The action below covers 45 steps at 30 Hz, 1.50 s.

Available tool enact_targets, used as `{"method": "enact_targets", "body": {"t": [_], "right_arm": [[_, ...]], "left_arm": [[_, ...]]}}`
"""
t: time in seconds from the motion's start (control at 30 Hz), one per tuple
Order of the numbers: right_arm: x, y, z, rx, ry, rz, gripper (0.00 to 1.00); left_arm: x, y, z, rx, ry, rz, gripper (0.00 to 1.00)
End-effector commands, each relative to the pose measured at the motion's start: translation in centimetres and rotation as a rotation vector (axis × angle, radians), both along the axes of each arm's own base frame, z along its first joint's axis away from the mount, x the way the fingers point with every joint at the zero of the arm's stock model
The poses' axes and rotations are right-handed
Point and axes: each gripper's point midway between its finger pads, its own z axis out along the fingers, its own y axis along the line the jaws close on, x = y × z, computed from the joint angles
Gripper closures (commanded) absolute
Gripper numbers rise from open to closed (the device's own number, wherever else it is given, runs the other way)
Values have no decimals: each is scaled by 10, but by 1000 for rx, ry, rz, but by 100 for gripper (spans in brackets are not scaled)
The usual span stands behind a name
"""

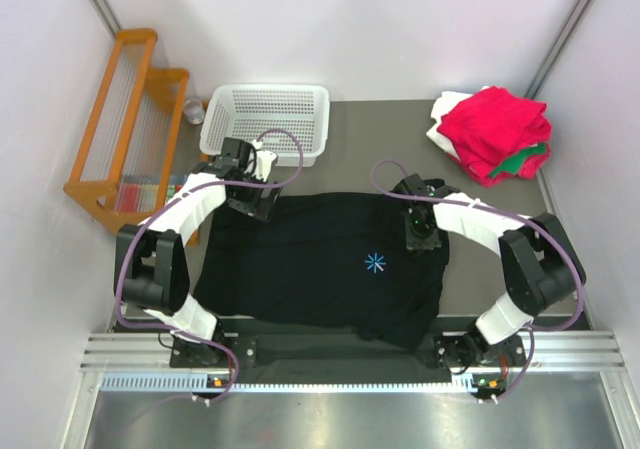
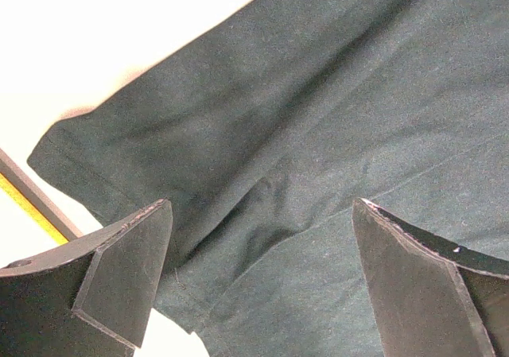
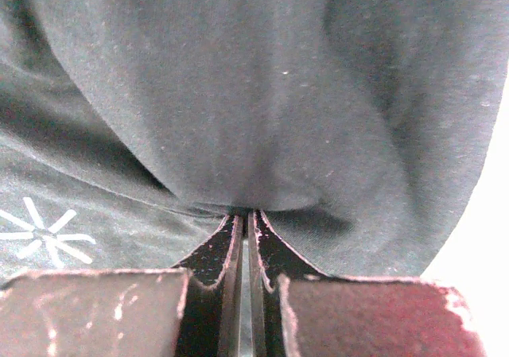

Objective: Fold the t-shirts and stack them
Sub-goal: Fold the tshirt

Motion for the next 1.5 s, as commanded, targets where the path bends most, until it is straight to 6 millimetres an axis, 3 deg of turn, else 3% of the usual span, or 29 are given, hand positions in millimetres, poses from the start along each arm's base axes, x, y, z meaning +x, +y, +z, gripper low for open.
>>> {"method": "enact_targets", "body": {"t": [0.0,0.27,0.4,0.7,0.97,1.03,1.1,1.17,1.2,1.27,1.3,1.37,1.47], "right_arm": [[31,2,34,18,-127,-24,100],[47,4,85,33,-225,-32,100],[44,7,95,62,-232,-23,100],[14,22,81,172,-140,31,99],[-24,35,50,259,-2,83,97],[-35,34,40,258,34,96,90],[-41,30,32,241,57,102,76],[-46,24,24,215,83,102,71],[-43,20,24,187,73,96,61],[-33,14,36,147,29,70,53],[-26,11,43,124,-8,58,42],[-6,15,69,138,-94,35,34],[25,20,98,143,-190,1,31]], "left_arm": [[1,-1,11,-12,-37,-7,1],[2,-1,14,-13,-44,-5,1],[1,-1,14,-13,-44,-3,1],[3,-2,15,-15,-47,-6,1],[4,-3,17,-18,-49,-4,1],[4,-2,17,-17,-48,-5,1],[4,-3,17,-18,-48,-7,1],[5,-3,17,-22,-50,-6,1],[4,-3,17,-20,-47,-5,1],[4,-3,17,-21,-48,-4,1],[3,-4,16,-21,-45,-7,1],[3,-3,15,-19,-43,-5,1],[3,-3,16,-19,-43,-6,1]]}}
